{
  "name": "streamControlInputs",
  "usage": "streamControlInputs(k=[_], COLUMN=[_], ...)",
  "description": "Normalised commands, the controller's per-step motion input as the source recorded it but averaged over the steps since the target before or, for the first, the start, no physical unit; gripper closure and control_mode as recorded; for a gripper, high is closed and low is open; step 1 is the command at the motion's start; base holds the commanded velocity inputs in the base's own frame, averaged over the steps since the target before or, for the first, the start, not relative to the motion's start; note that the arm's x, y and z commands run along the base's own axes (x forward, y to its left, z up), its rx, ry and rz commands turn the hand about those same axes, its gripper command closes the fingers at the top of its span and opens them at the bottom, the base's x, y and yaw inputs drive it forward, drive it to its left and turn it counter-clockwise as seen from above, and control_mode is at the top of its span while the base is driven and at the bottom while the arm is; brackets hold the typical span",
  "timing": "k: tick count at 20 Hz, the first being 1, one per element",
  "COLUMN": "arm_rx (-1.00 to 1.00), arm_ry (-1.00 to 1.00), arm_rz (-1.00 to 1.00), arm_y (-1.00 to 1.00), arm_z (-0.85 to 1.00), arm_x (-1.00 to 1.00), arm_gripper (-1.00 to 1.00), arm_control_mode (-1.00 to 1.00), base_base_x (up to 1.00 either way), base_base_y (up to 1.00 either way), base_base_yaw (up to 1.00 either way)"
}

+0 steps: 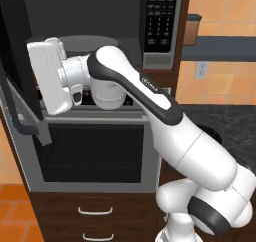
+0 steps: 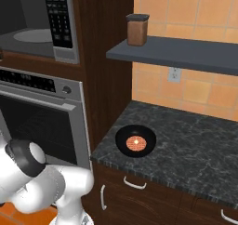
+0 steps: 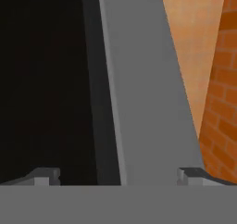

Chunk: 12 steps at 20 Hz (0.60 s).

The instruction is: Open the microwave, place the bowl with waffle inside the microwave, then close the microwave door and turn it on.

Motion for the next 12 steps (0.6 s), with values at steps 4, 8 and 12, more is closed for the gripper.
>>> streamControlInputs(k=[4, 8, 12], arm_rx=[-0.06, 0.00, 0.00], arm_ry=[0.00, -0.16, -0.33], arm_rz=[0.00, -0.06, -0.14], arm_y=[0.68, -0.47, -1.00], arm_z=[0.00, 0.00, 0.00], arm_x=[-0.22, -0.56, -0.54], arm_gripper=[-1.00, -1.00, -1.00], arm_control_mode=[-1.00, -1.00, -1.00], base_base_x=[0.00, 0.00, 0.00], base_base_y=[0.00, 0.00, 0.00], base_base_yaw=[0.00, 0.00, 0.00])
